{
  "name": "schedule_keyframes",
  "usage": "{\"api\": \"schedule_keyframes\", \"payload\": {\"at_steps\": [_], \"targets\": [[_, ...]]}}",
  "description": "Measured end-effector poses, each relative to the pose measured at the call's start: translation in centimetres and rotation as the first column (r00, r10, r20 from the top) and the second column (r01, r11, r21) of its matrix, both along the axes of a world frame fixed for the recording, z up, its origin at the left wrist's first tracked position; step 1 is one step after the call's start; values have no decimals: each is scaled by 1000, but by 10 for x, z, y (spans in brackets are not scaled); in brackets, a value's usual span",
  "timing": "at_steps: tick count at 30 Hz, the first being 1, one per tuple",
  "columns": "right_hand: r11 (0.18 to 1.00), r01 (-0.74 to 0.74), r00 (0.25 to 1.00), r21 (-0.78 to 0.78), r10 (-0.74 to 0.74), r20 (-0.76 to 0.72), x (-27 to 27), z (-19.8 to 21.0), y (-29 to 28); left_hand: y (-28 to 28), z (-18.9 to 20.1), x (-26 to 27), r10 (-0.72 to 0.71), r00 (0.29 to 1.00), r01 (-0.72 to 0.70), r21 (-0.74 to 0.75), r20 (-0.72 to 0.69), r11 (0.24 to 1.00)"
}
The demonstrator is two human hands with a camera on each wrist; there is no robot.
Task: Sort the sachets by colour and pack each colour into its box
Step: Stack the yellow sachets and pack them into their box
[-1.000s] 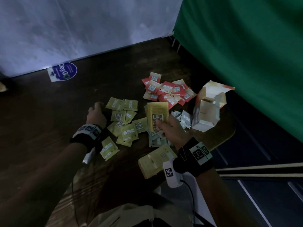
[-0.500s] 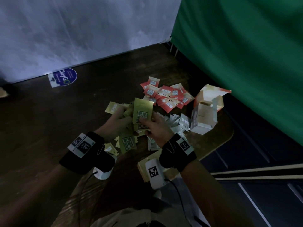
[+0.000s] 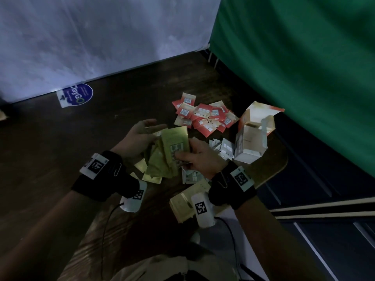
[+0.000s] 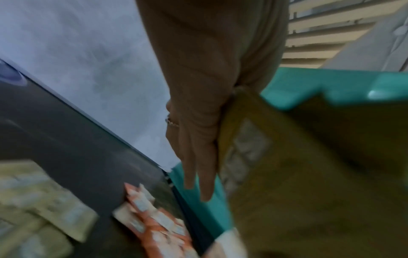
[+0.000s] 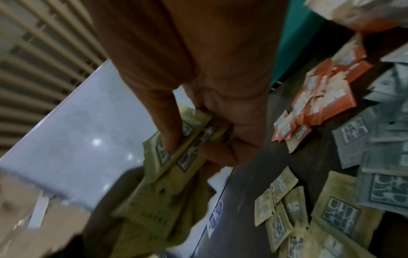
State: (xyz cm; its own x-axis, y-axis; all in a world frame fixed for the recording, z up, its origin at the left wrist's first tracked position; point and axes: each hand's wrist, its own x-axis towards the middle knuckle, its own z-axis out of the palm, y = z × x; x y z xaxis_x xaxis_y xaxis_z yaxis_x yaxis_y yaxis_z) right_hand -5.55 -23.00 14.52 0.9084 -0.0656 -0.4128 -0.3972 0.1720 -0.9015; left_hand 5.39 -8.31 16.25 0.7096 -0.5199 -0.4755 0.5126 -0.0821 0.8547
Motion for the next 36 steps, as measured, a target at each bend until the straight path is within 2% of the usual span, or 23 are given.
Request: {"api": "schedule_keyframes", "payload": {"at_steps": [5, 8, 11, 12, 13, 15, 16, 18, 19, 20, 21, 22, 23, 24, 25, 28, 31, 34, 36], "targets": [[980, 170, 985, 106, -165, -48, 14, -8, 21, -21, 6, -5, 224, 968, -229, -34, -115, 973], [957, 210, 977, 200, -199, -75, 15, -14, 24, -25, 7, -6, 308, 935, -335, -155, -177, 929], [938, 238, 971, 253, -226, -75, 14, -18, 24, -25, 5, -4, 407, 900, -431, -178, -156, 885], [930, 258, 966, 262, -249, -69, 15, -20, 23, -23, 7, -5, 400, 907, -416, -145, -128, 898], [920, 278, 960, 276, -272, -61, 15, -19, 23, -21, 7, -6, 336, 937, -345, -101, -96, 933], [909, 301, 952, 289, -305, -35, 17, -18, 20, -18, 11, -11, 48, 994, -51, -28, -98, 998], [910, 309, 949, 276, -313, -31, 20, -20, 20, -16, 12, -15, -96, 987, 96, -5, -131, 995], [934, 325, 945, 148, -326, -18, 26, -25, 24, -13, 8, -17, -237, 957, 248, 45, -166, 968], [950, 311, 950, 10, -311, 11, 28, -26, 27, -11, 5, -17, -245, 954, 259, 64, -175, 964], [944, 267, 964, -196, -260, 65, 30, -30, 29, -11, 2, -15, -239, 954, 256, 72, -183, 964], [884, 194, 981, -426, -164, 106, 30, -36, 27, -10, 2, -14, -225, 958, 241, 76, -178, 968], [773, 132, 990, -620, -70, 124, 30, -38, 25, -9, 1, -14, -216, 962, 230, 70, -167, 971], [669, 93, 993, -737, -6, 121, 30, -39, 23, -8, 0, -14, -215, 964, 226, 56, -156, 972], [607, 67, 992, -792, 44, 118, 28, -37, 22, -8, -1, -14, -216, 966, 224, 40, -141, 974], [584, 23, 989, -811, 104, 103, 25, -33, 22, -7, -2, -15, -214, 969, 219, 32, -123, 975], [617, -130, 971, -776, 237, 26, 18, -20, 23, -6, -3, -18, -178, 979, 181, 17, -101, 983], [633, -160, 943, -757, 324, 71, 13, 0, 17, -5, -1, -19, -134, 987, 140, 59, -92, 988], [518, -181, 901, -836, 429, 70, 16, 7, 11, -6, 4, -19, -179, 975, 191, 89, -132, 977], [459, -171, 883, -872, 464, 71, 20, 6, 13, -9, 6, -21, -190, 968, 201, 52, -163, 978]]}}
